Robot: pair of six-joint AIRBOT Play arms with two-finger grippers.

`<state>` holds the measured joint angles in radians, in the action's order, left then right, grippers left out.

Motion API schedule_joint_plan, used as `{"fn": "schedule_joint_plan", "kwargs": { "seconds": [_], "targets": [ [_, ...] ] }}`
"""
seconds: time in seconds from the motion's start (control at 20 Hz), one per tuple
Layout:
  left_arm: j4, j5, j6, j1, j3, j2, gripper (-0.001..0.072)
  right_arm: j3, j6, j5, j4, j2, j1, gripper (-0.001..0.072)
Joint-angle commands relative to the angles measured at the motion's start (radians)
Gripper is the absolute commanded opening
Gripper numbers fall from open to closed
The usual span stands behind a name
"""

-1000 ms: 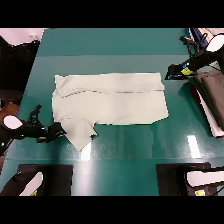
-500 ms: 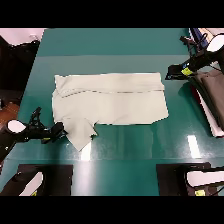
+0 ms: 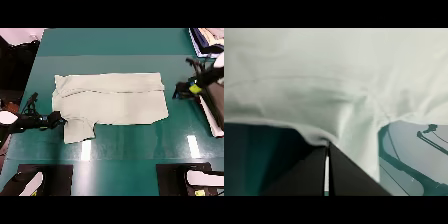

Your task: Fold the shirts.

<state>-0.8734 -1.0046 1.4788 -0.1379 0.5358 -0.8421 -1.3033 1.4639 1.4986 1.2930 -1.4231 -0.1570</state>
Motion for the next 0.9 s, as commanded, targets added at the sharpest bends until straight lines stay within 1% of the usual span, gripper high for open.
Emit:
{"fn": "schedule_joint_plan", "kwargs": {
  "seconds": [0.0,0.1,0.2,0.3,0.4,0.45,0.55,0.65,0.7,0.75,0.8,0.85],
  "targets": [
    [0.006,-0.036,-0.047,0.0,0.077,0.0,0.0023,0.269,0.0,-0.042,-0.101,0.093,-0.067,0.0594],
    [0.006,-0.037,-0.047,0.0,0.08,0.0,0.0023,0.377,-0.001,-0.104,-0.204,0.117,-0.077,0.0593],
    [0.005,-0.047,-0.047,0.0,0.08,0.0,0.0023,0.45,0.0,-0.17,-0.265,0.128,-0.058,0.0572],
    [0.005,-0.065,-0.051,0.0,0.08,0.0,0.0023,0.49,0.0,-0.231,-0.301,0.127,-0.016,0.0572],
    [0.005,-0.08,-0.07,0.0,0.08,0.0,0.0023,0.507,0.002,-0.301,-0.307,0.127,0.034,0.0572],
    [0.005,-0.088,-0.072,0.0,0.08,0.0,0.0023,0.507,0.005,-0.327,-0.306,0.127,0.05,0.0543],
    [0.003,-0.097,-0.072,0.0,0.08,0.0,0.0023,0.505,0.013,-0.362,-0.306,0.127,0.069,0.0458],
    [0.002,-0.104,-0.073,0.0,0.08,0.0,0.0023,0.505,0.013,-0.379,-0.304,0.127,0.072,0.0331],
    [0.002,-0.105,-0.073,0.0,0.08,0.0,0.0023,0.506,0.012,-0.38,-0.301,0.127,0.072,0.0204],
    [0.002,-0.107,-0.073,0.0,0.08,0.0,0.0023,0.505,0.003,-0.381,-0.295,0.127,0.072,0.0051],
    [0.002,-0.112,-0.073,0.0,0.08,0.0,0.0023,0.505,-0.015,-0.375,-0.295,0.128,0.072,0.002],
    [0.003,-0.123,-0.074,0.0,0.081,0.0,0.0023,0.506,-0.015,-0.357,-0.294,0.134,0.071,0.002]
  ]
}}
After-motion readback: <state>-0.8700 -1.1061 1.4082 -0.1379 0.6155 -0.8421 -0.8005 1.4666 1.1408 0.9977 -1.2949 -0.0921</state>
